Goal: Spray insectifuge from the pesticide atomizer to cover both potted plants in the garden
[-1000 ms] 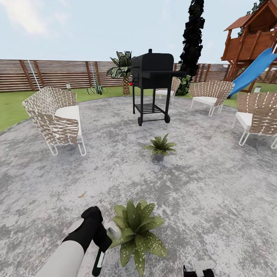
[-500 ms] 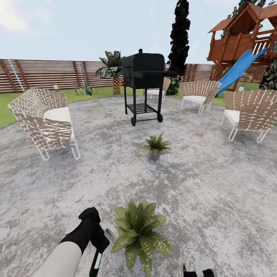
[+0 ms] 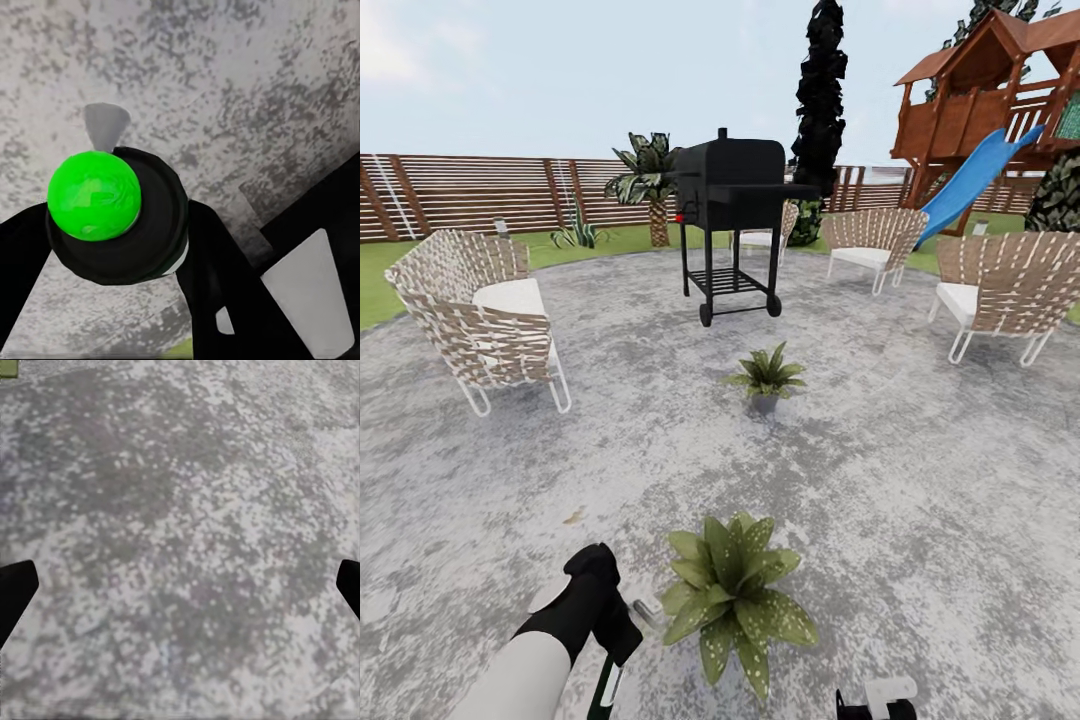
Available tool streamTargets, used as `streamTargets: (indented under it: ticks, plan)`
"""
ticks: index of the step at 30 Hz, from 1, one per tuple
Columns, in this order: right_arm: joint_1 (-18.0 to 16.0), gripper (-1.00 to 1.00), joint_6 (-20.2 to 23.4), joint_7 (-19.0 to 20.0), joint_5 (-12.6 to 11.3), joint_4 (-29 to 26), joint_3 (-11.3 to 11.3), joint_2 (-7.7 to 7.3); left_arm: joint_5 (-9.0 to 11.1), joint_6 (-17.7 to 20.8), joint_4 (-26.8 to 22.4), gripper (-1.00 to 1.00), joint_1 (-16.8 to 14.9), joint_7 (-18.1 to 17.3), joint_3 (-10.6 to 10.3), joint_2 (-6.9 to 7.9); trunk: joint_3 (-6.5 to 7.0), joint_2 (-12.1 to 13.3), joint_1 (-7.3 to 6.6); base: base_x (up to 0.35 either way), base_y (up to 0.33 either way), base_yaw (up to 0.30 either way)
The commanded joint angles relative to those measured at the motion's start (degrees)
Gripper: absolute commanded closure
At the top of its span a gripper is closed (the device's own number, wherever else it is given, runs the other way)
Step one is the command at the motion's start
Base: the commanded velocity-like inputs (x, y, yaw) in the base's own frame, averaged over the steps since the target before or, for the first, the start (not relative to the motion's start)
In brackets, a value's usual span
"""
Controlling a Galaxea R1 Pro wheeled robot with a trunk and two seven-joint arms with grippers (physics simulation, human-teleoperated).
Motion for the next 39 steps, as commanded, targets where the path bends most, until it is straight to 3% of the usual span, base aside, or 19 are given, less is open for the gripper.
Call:
streamTargets:
  ticks: [1,10,15,21,31,35,39]
  plan:
    - [-0.03,-1.0,-0.1,-0.35,0.61,0.02,-0.37,-0.01,-0.36,0.43,-0.05,1.0,-0.03,-0.41,0.35,0.63,-0.05,-0.02,-0.01,0.161,0.191,-0.232]
    - [-0.03,-1.0,-0.1,-0.35,0.61,0.01,-0.38,-0.02,-0.3,0.41,0.01,1.0,0.01,-0.41,0.28,0.79,-0.05,-0.02,-0.01,0.192,0.166,-0.289]
    - [-0.03,-1.0,-0.1,-0.35,0.61,0.04,-0.35,0.04,-0.33,0.35,1.82,1.0,2.2,-0.41,0.32,0.94,-0.05,-0.02,-0.01,0.013,0.004,-0.045]
    - [-0.03,-1.0,-0.1,-0.35,0.61,0.04,-0.35,-0.02,-0.35,0.29,1.85,1.0,3.66,-0.34,0.35,2.24,-0.05,-0.02,-0.01,0.0,0.0,-0.001]
    - [-0.03,-1.0,-0.1,-0.35,0.61,-0.04,-0.38,0.0,-0.28,0.49,1.06,1.0,2.91,-0.58,0.03,1.26,-0.05,-0.02,-0.01,0.0,0.0,0.0]
    - [-0.03,-1.0,-0.1,-0.35,0.61,-0.04,-0.38,0.0,-0.28,0.36,1.21,1.0,3.52,-0.45,-0.08,2.12,-0.05,-0.02,-0.01,0.0,0.0,0.0]
    - [-0.03,-1.0,-0.1,-0.35,0.61,-0.04,-0.38,-0.02,-0.26,0.27,1.84,1.0,3.69,-0.34,0.0,3.92,-0.05,-0.02,-0.01,0.0,0.0,0.0]
